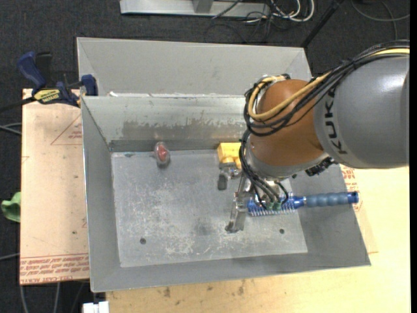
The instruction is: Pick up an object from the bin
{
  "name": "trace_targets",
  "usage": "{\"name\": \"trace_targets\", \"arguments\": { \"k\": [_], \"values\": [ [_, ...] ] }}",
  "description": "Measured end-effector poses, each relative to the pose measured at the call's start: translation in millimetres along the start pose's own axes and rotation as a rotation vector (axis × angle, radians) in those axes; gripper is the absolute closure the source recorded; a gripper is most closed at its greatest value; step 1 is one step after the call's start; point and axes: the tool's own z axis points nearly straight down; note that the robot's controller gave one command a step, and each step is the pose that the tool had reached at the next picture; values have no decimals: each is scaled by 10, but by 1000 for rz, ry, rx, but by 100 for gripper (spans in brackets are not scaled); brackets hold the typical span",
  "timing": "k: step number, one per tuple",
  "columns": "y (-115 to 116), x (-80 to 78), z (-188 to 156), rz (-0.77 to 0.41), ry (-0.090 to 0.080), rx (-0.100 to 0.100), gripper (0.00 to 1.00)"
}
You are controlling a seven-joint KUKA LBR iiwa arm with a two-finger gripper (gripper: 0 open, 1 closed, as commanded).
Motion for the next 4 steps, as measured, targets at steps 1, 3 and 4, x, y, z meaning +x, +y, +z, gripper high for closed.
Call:
{"name": "trace_targets", "arguments": {
  "k": [1,3,4],
  "values": [
    [-833,-80,861,-86,-2,3,0],
    [-1489,-184,824,-21,-10,-2,100],
    [-1445,-232,-631,-87,-18,3,100]
  ]
}}
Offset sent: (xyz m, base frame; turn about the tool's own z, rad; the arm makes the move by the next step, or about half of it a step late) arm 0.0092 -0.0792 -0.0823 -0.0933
